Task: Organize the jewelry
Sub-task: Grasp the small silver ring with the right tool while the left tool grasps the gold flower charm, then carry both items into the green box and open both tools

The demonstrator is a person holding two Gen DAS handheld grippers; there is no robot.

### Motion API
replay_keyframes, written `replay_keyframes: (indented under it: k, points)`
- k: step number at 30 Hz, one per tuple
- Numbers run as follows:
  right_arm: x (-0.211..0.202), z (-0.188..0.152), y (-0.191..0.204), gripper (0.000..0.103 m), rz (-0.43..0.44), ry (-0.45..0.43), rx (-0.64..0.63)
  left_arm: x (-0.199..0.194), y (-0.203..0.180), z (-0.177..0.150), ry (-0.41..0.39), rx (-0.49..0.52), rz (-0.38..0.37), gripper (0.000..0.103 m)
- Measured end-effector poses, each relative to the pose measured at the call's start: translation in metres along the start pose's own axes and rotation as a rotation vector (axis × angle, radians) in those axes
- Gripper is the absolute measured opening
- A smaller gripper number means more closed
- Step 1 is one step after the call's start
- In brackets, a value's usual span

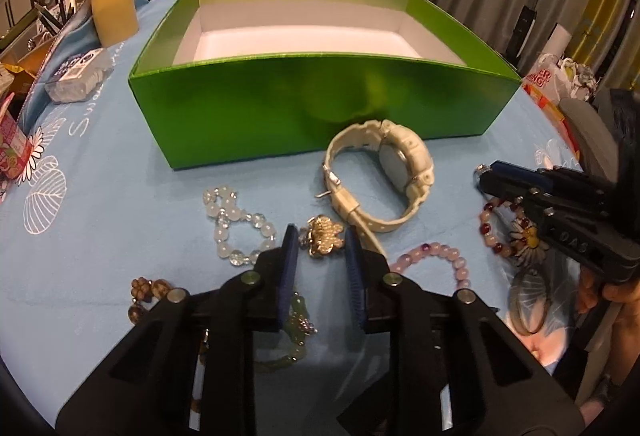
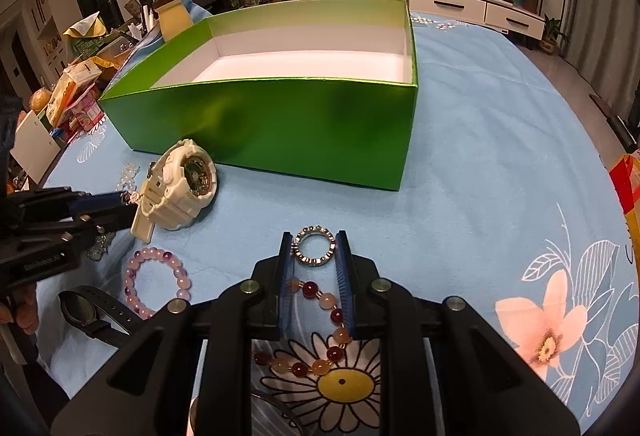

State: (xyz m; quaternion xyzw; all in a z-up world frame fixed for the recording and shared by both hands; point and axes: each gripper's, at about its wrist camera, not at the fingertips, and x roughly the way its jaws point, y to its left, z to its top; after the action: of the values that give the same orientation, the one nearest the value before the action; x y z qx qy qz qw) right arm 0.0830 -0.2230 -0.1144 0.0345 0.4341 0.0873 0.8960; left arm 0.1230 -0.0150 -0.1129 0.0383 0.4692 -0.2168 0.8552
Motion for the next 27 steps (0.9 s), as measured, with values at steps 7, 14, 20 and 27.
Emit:
replay_keyframes:
  k: [7, 14, 20, 27]
  points:
    - [-0.002, 0.000, -0.003, 0.021, -0.009, -0.009, 0.012, -0.001, 0.001, 0.000, -0.023, -0.023, 0.007, 0.020]
    - [-0.008, 0.000, 0.003, 0.021, -0.013, -0.047, 0.007, -0.015, -0.003, 0.000, -0.061, -0.042, 0.009, 0.020]
    - [-0.023, 0.002, 0.009, 0.021, -0.014, -0.082, -0.011, -0.037, 0.004, 0.000, -0.102, -0.098, -0.009, 0.020]
    - [-0.042, 0.008, 0.004, 0.021, -0.015, -0.127, 0.007, -0.068, 0.012, 0.006, -0.165, -0.132, -0.023, 0.020]
